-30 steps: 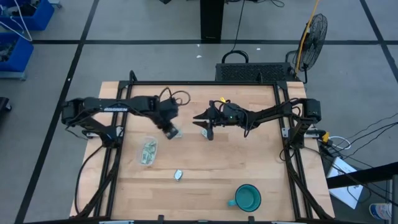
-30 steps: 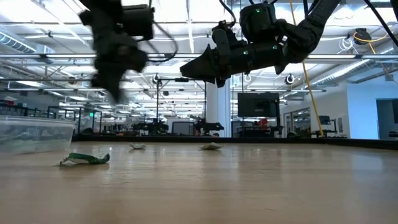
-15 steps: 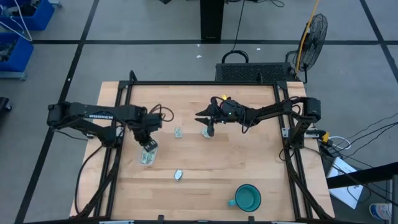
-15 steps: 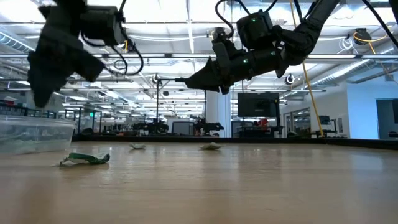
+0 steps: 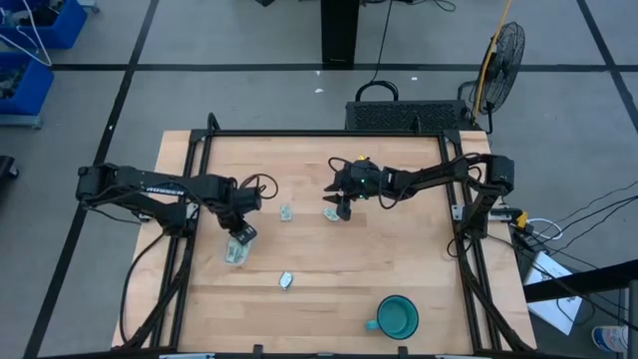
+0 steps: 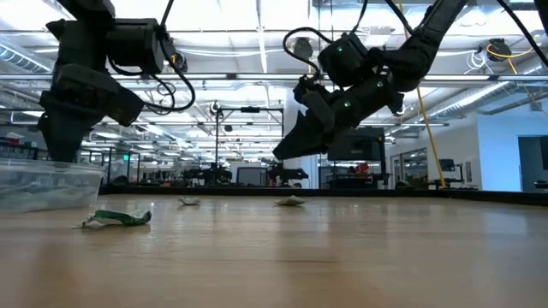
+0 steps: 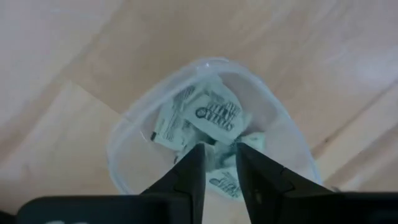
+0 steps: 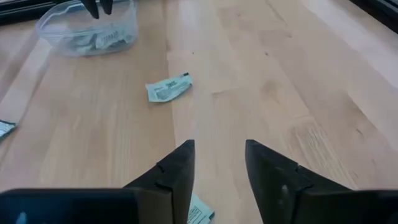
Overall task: Pick and place Stevia / Truvia into bins
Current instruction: Put the light green stevia packet into the transparent bin
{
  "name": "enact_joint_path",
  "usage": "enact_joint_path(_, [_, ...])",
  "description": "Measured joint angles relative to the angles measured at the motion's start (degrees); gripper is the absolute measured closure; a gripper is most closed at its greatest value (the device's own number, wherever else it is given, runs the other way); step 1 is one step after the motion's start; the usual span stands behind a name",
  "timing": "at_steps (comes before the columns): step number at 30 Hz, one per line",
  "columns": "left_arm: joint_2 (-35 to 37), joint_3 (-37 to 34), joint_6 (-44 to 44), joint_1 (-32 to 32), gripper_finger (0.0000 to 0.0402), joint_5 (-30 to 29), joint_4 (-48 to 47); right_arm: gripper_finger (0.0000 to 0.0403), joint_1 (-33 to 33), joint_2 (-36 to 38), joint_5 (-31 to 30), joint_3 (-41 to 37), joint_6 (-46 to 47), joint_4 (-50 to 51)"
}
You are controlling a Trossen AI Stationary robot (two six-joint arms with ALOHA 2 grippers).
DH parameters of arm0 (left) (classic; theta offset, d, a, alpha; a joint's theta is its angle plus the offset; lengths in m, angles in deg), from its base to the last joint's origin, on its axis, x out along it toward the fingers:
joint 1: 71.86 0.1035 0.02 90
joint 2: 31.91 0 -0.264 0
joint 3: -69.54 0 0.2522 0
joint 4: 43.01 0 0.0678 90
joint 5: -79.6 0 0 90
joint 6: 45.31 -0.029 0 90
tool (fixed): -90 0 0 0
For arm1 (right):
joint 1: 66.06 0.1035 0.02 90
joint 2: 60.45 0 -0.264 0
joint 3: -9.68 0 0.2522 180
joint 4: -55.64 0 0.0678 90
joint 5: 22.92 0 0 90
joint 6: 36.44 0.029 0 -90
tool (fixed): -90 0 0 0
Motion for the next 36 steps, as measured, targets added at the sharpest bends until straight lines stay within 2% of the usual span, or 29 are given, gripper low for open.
enact_joint_path(7, [0.0, 1.1, -0.4, 2.8, 0.0294, -1.0, 1.2, 0.0254, 0.6, -4.2, 3.0, 0.0, 0.0, -0.5])
enact_joint_path(12, [0.0, 2.1, -0.9, 4.2, 0.0293, -1.0, 1.3, 0.0255, 2.6, -3.8, 0.3, 0.0, -7.8, -0.9])
enact_joint_path(14, [0.0, 2.1, -2.2, 4.4, 0.0293, -1.1, 1.2, 0.0255, 3.4, -3.6, 1.3, 0.0, -8.2, -0.6])
enact_joint_path(19, [0.0, 2.1, -3.5, 4.6, 0.0293, -2.7, 1.3, 0.0255, 4.5, -3.6, 4.4, 0.0, -5.1, 6.3])
enact_joint_path(25, [0.0, 2.1, -3.6, 4.6, 0.0293, -3.6, 1.8, 0.0256, 5.1, -3.6, 1.9, 0.0, -12.7, 8.4])
enact_joint_path(28, [0.0, 2.1, -3.4, 4.6, 0.0293, -4.0, 1.9, 0.0256, 5.6, -3.6, 0.0, 0.0, -13.2, 9.0])
enact_joint_path(36, [0.0, 2.1, -3.3, 4.6, 0.0293, -4.0, 2.0, 0.0256, 8.6, -3.6, 0.0, 0.0, -16.2, 10.2])
